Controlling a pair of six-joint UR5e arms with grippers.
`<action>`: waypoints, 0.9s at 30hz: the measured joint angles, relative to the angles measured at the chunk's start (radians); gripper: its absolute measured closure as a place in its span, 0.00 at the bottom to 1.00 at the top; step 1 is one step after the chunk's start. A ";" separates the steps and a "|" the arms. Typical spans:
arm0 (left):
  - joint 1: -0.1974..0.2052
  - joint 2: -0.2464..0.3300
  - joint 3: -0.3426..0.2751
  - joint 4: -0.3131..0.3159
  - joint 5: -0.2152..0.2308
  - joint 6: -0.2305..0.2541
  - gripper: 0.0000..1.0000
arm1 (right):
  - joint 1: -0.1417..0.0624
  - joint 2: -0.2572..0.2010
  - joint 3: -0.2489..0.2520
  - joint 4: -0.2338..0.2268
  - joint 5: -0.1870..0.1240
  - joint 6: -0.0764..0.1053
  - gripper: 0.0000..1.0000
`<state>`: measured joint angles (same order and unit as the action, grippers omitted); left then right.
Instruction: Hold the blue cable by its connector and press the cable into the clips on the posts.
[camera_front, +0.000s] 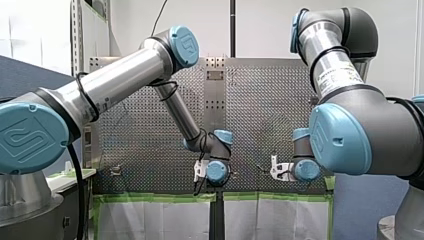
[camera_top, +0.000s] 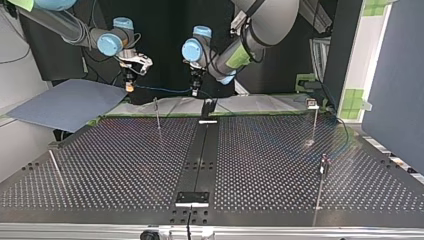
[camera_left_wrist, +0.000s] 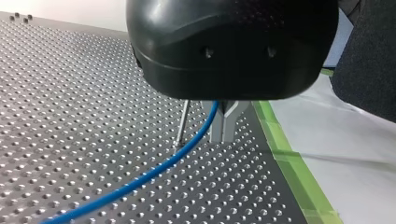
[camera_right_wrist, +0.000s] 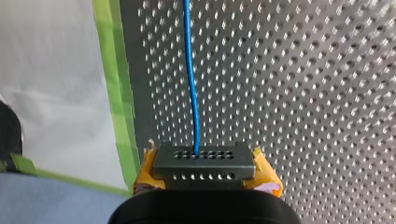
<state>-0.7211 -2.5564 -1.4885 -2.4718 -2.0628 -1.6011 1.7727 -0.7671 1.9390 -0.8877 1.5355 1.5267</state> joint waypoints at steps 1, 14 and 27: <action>-0.001 -0.009 0.009 0.002 -0.003 0.000 1.00 | -0.008 0.001 0.001 -0.001 -0.001 -0.008 1.00; -0.032 -0.059 0.095 0.026 -0.036 -0.007 1.00 | -0.117 0.006 0.000 -0.087 -0.092 -0.071 1.00; -0.075 -0.153 0.207 -0.006 -0.050 -0.035 1.00 | -0.127 0.064 -0.026 -0.099 -0.212 -0.084 1.00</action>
<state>-0.7961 -2.7098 -1.2810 -2.4774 -2.1131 -1.6362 1.6454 -0.7033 1.9131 -0.9865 1.3232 1.4423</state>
